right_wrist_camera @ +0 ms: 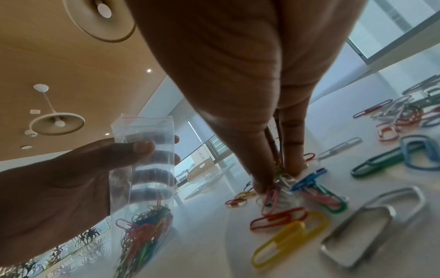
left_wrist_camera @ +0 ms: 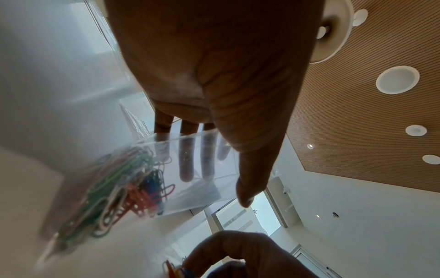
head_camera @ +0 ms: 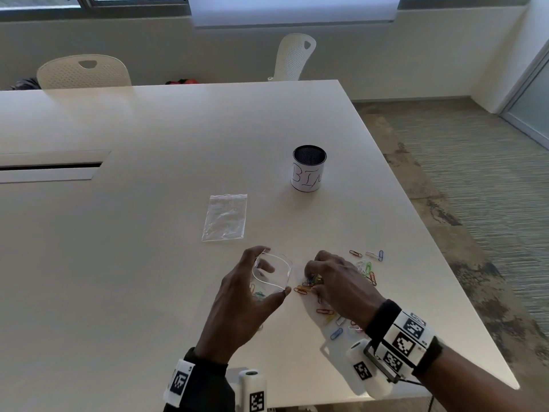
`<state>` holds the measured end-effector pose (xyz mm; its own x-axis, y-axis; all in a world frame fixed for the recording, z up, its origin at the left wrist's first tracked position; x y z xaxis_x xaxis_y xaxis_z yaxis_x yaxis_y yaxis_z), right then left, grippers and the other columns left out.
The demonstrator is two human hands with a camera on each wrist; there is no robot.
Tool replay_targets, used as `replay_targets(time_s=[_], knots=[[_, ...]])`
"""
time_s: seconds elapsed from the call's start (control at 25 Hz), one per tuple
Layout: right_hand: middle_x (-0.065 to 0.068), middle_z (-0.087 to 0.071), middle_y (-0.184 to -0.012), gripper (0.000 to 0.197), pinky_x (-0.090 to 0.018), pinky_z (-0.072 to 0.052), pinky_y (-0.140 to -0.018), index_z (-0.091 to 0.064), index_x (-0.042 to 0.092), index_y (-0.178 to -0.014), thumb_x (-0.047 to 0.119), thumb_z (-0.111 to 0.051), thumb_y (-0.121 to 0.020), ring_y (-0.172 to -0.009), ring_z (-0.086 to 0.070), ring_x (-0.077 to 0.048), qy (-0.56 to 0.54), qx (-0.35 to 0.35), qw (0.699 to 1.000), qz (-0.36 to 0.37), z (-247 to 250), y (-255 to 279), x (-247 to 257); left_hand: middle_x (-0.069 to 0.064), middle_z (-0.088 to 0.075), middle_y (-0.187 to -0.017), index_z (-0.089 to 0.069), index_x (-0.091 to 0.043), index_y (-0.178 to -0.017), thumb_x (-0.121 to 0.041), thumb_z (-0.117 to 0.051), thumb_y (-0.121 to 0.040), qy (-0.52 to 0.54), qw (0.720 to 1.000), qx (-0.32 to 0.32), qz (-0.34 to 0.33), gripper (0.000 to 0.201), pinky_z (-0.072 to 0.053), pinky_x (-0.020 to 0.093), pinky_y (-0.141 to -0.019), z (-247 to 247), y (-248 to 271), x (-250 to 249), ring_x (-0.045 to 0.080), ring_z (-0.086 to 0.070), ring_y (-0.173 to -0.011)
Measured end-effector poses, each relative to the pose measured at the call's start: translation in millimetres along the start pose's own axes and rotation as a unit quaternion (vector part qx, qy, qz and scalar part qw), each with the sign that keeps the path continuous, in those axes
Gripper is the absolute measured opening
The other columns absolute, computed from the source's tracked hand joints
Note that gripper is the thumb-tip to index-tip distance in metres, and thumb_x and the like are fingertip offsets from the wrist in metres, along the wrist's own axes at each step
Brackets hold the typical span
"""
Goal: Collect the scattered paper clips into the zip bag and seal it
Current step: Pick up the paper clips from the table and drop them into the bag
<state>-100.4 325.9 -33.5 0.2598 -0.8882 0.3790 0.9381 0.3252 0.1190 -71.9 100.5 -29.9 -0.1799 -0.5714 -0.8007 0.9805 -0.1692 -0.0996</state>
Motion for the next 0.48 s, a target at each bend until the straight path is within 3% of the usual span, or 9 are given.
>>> replay_targets(time_s=[0.12,0.28,0.4,0.48], knots=[[0.002,-0.064,-0.112,0.020,-0.027,-0.055,-0.087,-0.071,0.022,-0.109,0.008,-0.060,-0.100,-0.098,-0.064,-0.017,0.018,-0.011,1.000,0.015,-2,-1,-3,-0.020,-0.067,-0.111,-0.045,-0.041,-0.138,-0.045,-0.085,-0.081,0.002,1.000,-0.005,0.001,0.070,-0.062,0.033,-0.082,2,1,-1,0.002,-0.066,-0.102],[-0.001,-0.067,-0.103,0.018,-0.030,-0.060,-0.081,-0.073,0.016,-0.104,0.010,-0.057,-0.102,-0.087,-0.068,-0.016,0.041,-0.015,0.998,0.036,-1,-3,-6,-0.020,-0.067,-0.110,-0.045,-0.042,-0.136,-0.044,-0.085,-0.081,0.006,1.000,-0.007,0.004,0.068,-0.062,0.031,-0.080,3,1,-1,0.003,-0.066,-0.102],[-0.002,-0.072,-0.104,0.014,-0.023,-0.060,-0.078,-0.077,0.014,-0.106,0.013,-0.064,-0.100,-0.085,-0.069,-0.012,0.000,-0.010,1.000,0.030,7,-5,-10,-0.021,-0.066,-0.110,-0.045,-0.043,-0.135,-0.045,-0.085,-0.081,0.010,1.000,-0.006,0.004,0.067,-0.063,0.032,-0.079,4,2,-1,0.002,-0.066,-0.102],[-0.001,-0.075,-0.102,0.011,-0.012,-0.054,-0.071,-0.078,0.015,-0.104,0.015,-0.073,-0.094,-0.083,-0.068,-0.007,-0.056,-0.017,0.998,0.011,13,-7,-16,-0.021,-0.066,-0.110,-0.045,-0.044,-0.135,-0.045,-0.085,-0.081,0.012,1.000,-0.003,0.003,0.068,-0.064,0.033,-0.079,5,3,0,0.002,-0.067,-0.102]])
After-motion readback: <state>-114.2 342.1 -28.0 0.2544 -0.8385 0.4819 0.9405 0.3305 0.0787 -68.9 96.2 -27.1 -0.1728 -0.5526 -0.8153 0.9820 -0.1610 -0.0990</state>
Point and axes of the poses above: each hand's wrist, its own y-axis away from the middle knuckle, its own z-axis out of the back of the hand, x = y × z, the point moved 1 cm from there along -y, towards the middle knuckle
